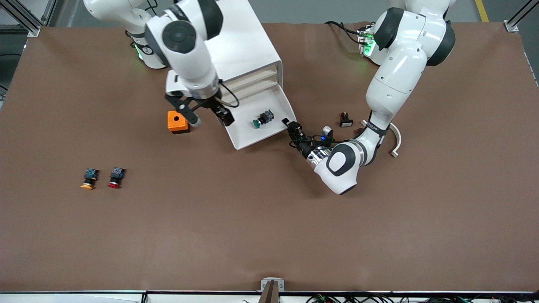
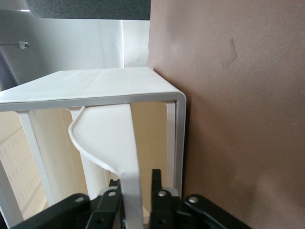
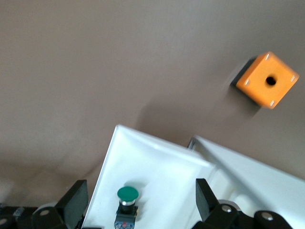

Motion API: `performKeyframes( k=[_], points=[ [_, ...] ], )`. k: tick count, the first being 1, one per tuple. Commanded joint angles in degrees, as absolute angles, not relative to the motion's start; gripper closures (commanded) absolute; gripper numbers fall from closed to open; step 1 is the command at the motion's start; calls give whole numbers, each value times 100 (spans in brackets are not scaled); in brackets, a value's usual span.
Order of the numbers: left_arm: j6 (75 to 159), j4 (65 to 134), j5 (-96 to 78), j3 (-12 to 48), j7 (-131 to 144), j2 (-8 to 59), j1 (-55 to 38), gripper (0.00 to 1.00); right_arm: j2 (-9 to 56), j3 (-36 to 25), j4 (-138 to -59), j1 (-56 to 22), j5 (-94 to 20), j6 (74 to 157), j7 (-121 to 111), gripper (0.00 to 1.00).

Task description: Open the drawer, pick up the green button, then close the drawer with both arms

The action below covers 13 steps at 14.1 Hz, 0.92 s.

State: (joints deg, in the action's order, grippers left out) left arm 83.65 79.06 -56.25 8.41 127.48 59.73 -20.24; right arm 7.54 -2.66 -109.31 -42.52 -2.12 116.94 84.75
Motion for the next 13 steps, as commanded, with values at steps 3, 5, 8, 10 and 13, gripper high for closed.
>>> performKeyframes(
  k=[3,5,8,10,13],
  points=[
    [8455,7866,-5660,826,12218,5994,-1934,14,1353,-343,-10925,-4886,-176,12312,9289,0],
    [8411,7761,-5651,852,12217,5968,-1925,0,1528,-343,-10907,-5009,-176,12497,9395,0],
    [8385,7595,-5643,879,12112,5941,-1855,0,1792,-343,-10899,-5220,-45,12744,9702,0],
    [8184,7437,-5625,888,11307,5915,-1819,0,1976,-343,-10864,-5387,53,12875,9782,0],
    [8060,7216,-5538,844,10312,5801,-1749,0,2293,-352,-10671,-5519,70,12937,10133,0]
  ],
)
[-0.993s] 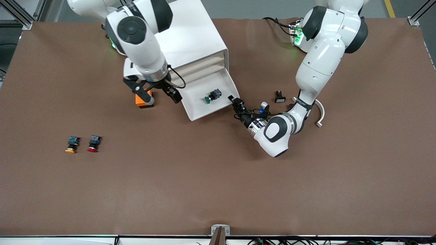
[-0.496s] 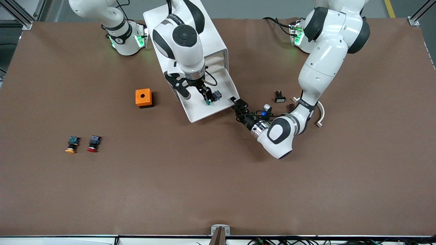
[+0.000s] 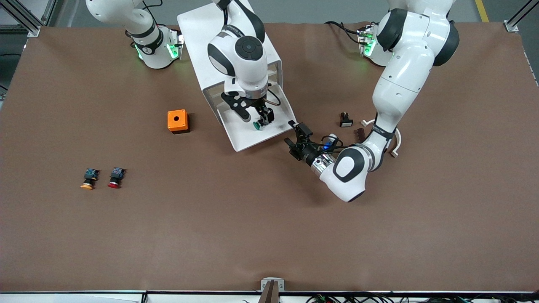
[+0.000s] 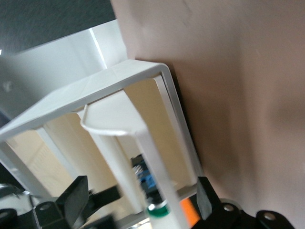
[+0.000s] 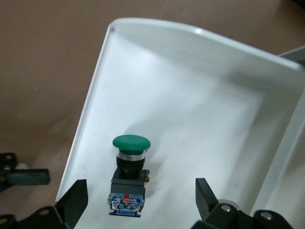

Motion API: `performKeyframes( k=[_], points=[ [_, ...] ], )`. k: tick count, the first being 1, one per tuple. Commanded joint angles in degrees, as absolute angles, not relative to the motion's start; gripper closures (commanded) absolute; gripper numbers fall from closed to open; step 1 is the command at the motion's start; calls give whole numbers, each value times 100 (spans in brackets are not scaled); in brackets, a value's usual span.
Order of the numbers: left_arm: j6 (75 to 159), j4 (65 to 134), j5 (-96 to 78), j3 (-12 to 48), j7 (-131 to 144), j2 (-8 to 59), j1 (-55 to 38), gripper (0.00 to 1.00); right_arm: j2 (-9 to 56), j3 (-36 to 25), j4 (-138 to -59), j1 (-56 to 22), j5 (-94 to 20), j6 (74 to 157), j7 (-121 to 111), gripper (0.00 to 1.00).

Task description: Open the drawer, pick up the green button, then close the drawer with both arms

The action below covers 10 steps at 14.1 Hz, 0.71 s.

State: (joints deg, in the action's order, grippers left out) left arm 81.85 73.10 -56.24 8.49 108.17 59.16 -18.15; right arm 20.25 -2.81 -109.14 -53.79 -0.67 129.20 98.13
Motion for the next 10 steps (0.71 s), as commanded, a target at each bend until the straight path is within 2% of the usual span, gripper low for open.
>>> performKeyframes(
  k=[1,7,10],
  points=[
    [8060,7103,-5441,835,9918,5749,-1723,0,2390,-343,-10609,-5546,70,12937,10195,0],
    [8086,6558,-4704,817,8202,5450,-1723,0,2610,-360,-10485,-5616,343,13052,10485,0],
    [8444,6574,-4116,800,7113,5002,-1828,0,2654,-369,-10477,-5643,352,13061,10494,0]
  ],
)
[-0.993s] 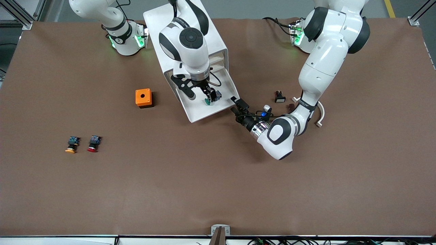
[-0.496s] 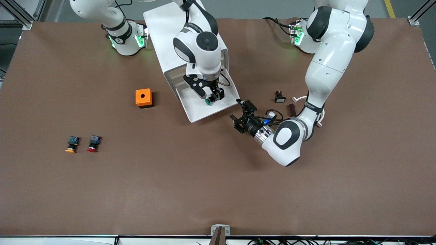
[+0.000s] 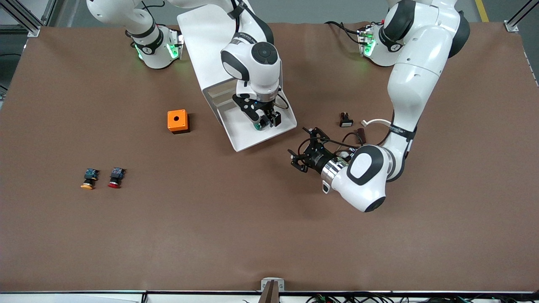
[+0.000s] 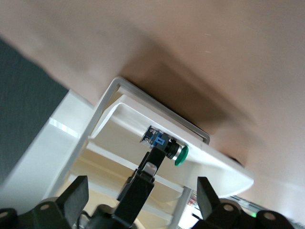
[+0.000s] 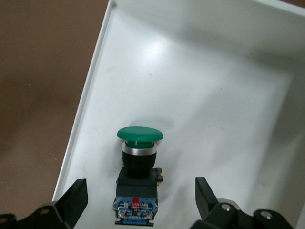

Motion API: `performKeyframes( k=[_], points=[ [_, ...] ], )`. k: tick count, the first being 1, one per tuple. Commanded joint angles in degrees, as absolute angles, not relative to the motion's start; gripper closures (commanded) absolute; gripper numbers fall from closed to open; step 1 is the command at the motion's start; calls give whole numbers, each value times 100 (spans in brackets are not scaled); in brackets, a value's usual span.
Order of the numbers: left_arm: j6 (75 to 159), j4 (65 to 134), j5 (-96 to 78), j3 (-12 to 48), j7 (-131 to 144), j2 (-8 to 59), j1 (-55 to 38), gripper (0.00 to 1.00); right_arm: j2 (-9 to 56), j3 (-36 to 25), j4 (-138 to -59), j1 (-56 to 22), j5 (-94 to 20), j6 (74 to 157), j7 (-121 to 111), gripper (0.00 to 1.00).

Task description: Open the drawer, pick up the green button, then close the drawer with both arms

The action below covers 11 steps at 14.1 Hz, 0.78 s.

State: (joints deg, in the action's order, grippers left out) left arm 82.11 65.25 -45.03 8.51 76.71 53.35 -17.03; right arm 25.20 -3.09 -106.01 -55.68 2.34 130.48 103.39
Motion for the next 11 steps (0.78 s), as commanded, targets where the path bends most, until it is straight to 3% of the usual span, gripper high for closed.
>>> performKeyframes(
  k=[1,8,10,11],
  points=[
    [8681,6583,-3870,809,6945,4923,-1863,0,2654,-369,-10477,-5643,352,13061,10494,1],
    [10606,6662,-1471,861,6627,4641,-2478,0,2909,-369,-10283,-5660,352,13087,10652,9],
    [11028,6662,-909,870,6627,4641,-2549,0,2918,-360,-10283,-5660,352,13104,10652,20],
    [11169,6662,-557,870,6627,4641,-2627,0,2918,-360,-10283,-5660,343,13104,10644,34]
  ],
)
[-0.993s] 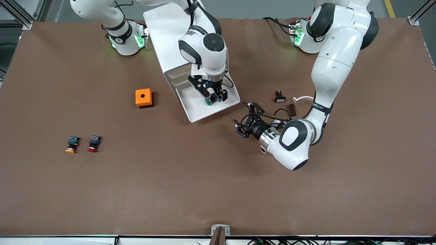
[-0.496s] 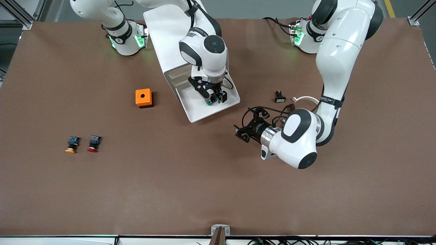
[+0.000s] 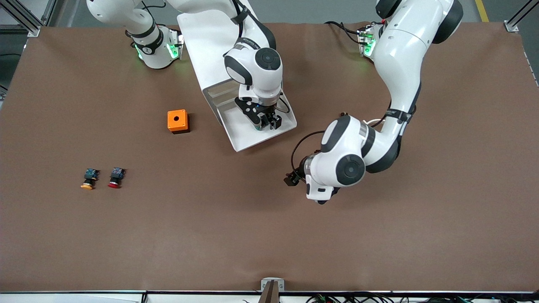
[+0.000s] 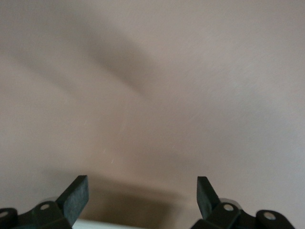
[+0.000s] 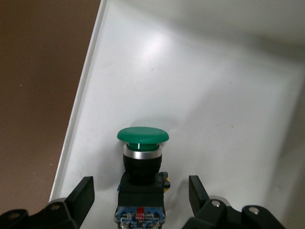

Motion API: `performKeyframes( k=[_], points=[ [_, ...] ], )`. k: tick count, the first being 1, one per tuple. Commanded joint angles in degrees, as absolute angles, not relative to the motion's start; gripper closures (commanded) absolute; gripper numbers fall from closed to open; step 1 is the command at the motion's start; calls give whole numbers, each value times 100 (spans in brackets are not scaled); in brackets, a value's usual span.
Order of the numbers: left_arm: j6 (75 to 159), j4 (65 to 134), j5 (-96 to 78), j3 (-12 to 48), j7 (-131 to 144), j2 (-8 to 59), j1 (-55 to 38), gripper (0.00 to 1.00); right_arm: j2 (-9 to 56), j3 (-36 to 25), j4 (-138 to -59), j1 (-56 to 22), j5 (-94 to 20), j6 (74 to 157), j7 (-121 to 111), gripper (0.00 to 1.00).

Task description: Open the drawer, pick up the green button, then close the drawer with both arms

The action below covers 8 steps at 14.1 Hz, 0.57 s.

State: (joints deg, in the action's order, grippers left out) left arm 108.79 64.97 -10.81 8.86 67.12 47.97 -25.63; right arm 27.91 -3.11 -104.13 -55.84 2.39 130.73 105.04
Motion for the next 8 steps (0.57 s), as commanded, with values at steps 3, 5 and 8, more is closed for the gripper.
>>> performKeyframes(
  k=[3,5,8],
  points=[
    [11373,6680,-115,853,6627,4641,-2680,0,2909,-352,-10257,-5643,334,13087,10626,85],
    [11460,6688,262,870,6627,4632,-2672,0,2909,-360,-10187,-5634,334,13043,10591,99],
    [11566,6732,439,914,6688,4676,-2733,0,2848,-369,-10038,-5511,334,12921,10512,100]
  ],
)
